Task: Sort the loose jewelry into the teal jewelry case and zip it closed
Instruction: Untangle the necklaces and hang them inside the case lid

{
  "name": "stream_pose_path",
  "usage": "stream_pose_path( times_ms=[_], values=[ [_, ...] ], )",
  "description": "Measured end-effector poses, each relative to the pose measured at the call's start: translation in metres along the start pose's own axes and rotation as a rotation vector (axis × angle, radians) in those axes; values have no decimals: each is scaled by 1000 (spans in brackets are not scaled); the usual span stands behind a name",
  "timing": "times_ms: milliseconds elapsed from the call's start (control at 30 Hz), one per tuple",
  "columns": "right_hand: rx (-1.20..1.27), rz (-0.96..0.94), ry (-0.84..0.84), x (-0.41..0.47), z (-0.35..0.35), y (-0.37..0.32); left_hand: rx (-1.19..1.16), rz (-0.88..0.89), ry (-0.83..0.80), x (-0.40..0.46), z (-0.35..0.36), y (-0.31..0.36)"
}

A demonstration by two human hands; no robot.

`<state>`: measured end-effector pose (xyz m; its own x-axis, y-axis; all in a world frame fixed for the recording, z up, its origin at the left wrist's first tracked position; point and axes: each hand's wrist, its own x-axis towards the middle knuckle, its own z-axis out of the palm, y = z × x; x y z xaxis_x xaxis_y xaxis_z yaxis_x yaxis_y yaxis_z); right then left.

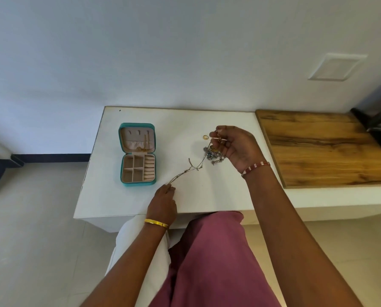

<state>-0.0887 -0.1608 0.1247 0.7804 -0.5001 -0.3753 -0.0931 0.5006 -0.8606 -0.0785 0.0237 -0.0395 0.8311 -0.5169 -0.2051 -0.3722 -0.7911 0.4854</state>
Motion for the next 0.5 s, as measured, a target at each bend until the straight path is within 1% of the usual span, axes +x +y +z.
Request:
stream_pose_path(
  times_ms=[133,300,500],
  values=[
    [29,-111,-40,-11,1,-14,-64,-25,1,-2,-1,3],
    [-38,-101,-90,-22,3,-23,-147,-59,28,-2,-11,7],
    [-17,-145,-90,-37,5,-35,-226,-62,38,-4,-29,22]
  ],
)
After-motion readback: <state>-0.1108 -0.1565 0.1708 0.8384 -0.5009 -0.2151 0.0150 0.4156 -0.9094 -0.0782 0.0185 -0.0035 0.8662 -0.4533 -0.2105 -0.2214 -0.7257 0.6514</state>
